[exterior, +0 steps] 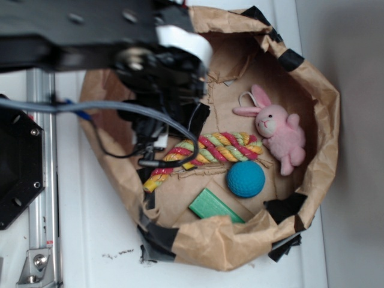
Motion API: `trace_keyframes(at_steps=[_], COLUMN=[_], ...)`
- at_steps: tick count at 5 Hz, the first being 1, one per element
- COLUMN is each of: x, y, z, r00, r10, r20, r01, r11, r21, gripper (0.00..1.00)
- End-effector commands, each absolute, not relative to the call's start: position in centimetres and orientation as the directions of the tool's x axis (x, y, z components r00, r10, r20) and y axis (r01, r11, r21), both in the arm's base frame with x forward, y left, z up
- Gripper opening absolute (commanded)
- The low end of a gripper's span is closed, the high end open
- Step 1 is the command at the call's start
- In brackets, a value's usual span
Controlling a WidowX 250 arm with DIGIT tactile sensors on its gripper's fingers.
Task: Grab the black box.
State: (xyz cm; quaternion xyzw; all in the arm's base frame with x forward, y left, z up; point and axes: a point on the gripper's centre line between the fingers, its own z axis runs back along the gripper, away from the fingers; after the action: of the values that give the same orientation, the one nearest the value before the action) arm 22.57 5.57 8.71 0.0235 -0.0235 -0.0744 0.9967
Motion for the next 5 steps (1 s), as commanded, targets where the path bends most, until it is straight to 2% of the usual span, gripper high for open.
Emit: trace_keyframes(at_steps=[1, 2, 3, 4, 5], x=[24.1, 23.8, 23.5, 23.0, 22.4], y=[6.2, 7.4, 8.6, 8.5, 8.6], z=[3.5, -0.5, -1.7, -0.4, 0.6], r00=[0.938, 0.923, 0.938, 0.953, 0.962], r10=[-0.345, -0.374, -0.332, -0.295, -0.266], r20=[-0.008, -0.091, -0.096, -0.070, -0.057], r01=[0.344, 0.382, 0.338, 0.300, 0.270], r11=[0.932, 0.918, 0.939, 0.951, 0.959], r21=[0.115, 0.109, 0.060, 0.070, 0.088], gripper=[1.00, 1.00, 1.00, 0.00, 0.00])
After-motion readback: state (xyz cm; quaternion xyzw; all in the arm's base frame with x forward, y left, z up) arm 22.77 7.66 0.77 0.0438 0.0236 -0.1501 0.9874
